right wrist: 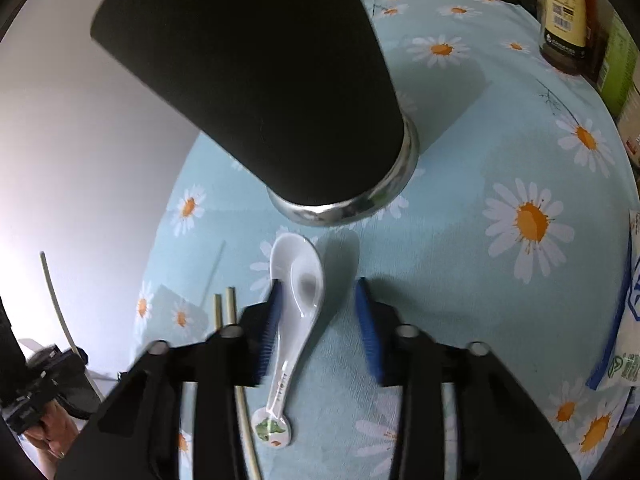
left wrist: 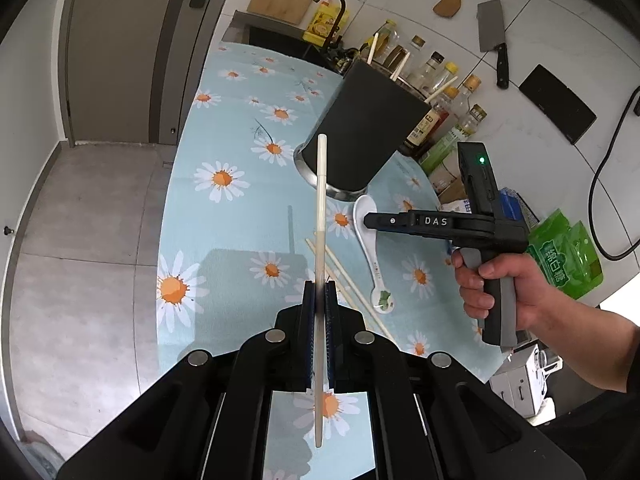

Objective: Organize utensils
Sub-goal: 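Grasp the white logo spoon with the right tool while the left tool holds its chopstick, then lift the chopstick and white spoon above the black holder with both tools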

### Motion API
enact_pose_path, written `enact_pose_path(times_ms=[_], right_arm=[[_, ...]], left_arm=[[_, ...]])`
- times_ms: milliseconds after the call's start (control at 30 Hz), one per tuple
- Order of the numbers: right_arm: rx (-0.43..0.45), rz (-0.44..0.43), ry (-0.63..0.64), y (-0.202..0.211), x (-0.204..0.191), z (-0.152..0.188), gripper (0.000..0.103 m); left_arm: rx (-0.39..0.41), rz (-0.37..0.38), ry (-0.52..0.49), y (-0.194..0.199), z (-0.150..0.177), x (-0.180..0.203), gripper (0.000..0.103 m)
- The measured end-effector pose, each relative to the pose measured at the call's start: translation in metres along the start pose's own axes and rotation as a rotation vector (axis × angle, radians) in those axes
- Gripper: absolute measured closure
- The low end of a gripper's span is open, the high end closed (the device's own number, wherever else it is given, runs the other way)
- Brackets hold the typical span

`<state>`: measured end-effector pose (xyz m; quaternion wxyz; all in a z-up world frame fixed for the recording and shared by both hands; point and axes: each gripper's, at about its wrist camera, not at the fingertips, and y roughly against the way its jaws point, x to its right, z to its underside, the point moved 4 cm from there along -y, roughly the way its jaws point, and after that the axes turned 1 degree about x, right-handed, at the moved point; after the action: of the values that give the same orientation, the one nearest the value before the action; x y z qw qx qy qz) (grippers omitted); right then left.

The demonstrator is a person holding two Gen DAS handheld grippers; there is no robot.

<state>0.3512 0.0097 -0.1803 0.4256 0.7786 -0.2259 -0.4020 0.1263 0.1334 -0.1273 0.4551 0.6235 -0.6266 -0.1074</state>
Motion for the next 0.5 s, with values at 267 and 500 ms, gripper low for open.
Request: enact_pose_path(times_ms=[267,500], right_arm=[[-0.003,0.005,-0.005,-0.006,-0.006,0.003,0.097],[0.031,0.014,-0.002,0.001,-0.014,0.003,0.098]], left_arm=[[-0.037,0.027,-0.026,-0.003,-0.003,-0.013,0.100],[-0.056,0.053,-0.062,-0.001,-0.006,-0.017,0.100]])
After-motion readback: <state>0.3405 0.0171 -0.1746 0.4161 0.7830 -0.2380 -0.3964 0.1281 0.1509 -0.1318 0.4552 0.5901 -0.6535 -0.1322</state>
